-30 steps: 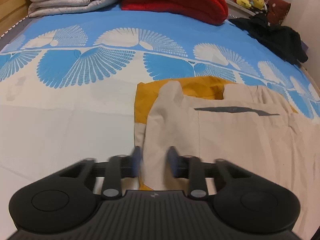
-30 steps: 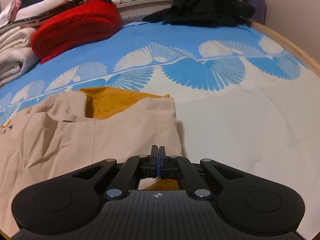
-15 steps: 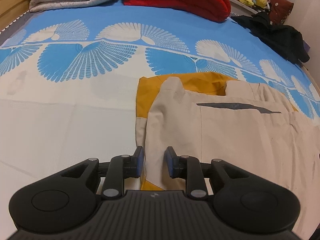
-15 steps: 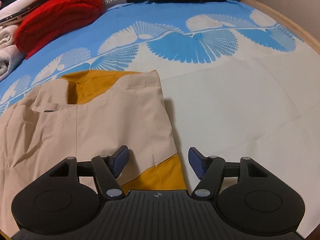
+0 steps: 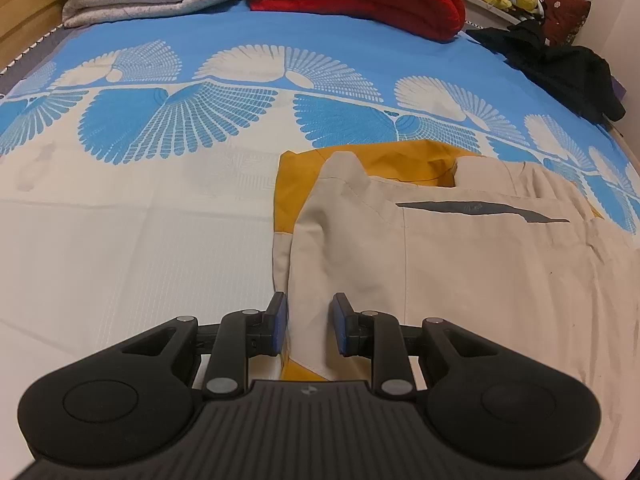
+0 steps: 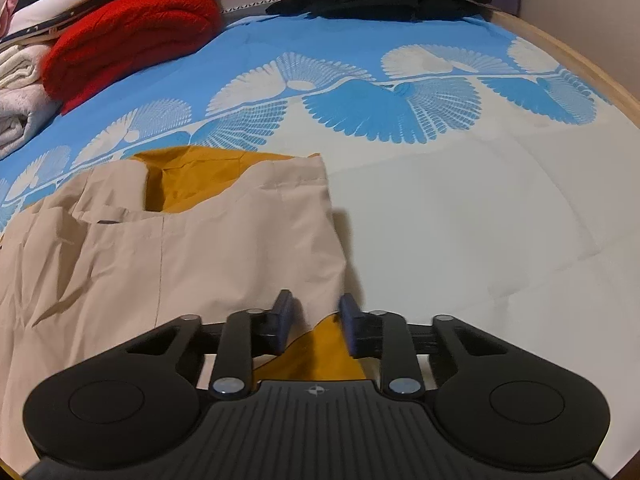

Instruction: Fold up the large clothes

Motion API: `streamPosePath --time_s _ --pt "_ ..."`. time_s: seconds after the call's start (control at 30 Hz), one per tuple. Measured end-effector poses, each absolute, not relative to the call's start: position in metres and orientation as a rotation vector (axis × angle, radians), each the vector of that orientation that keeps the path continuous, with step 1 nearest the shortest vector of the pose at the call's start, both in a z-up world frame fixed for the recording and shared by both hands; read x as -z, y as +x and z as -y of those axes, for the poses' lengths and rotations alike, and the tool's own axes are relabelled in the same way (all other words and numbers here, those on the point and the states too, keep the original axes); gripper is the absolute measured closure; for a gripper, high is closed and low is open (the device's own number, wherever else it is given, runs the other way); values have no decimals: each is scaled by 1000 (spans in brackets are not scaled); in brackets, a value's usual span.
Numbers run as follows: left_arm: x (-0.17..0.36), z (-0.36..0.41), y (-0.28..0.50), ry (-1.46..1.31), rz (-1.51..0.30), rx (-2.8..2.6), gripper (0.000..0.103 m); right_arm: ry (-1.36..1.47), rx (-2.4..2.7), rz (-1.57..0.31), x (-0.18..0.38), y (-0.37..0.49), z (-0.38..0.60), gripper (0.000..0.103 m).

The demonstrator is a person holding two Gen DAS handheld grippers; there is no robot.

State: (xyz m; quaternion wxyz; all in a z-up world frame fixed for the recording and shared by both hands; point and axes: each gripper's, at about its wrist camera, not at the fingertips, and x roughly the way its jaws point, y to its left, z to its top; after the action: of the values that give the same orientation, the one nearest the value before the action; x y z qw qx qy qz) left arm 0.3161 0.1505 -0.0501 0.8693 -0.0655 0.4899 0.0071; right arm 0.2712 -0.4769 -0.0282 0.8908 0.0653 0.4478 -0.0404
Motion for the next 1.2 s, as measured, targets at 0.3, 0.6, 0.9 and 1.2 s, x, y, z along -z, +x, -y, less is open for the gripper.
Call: streamPosePath --time_s 0.3,0.6,0.9,1.2 --pt "50 -152 317 -142 -1028 -18 76 162 89 -944 30 271 482 73" --pt "50 -153 317 -145 -1028 -17 76 343 66 -1014 44 275 496 44" --pt "9 -156 305 -129 -820 9 102 125 24 -815 4 261 473 100" --pt "4 -159 331 -163 -767 -150 102 211 104 -495 -37 263 474 100"
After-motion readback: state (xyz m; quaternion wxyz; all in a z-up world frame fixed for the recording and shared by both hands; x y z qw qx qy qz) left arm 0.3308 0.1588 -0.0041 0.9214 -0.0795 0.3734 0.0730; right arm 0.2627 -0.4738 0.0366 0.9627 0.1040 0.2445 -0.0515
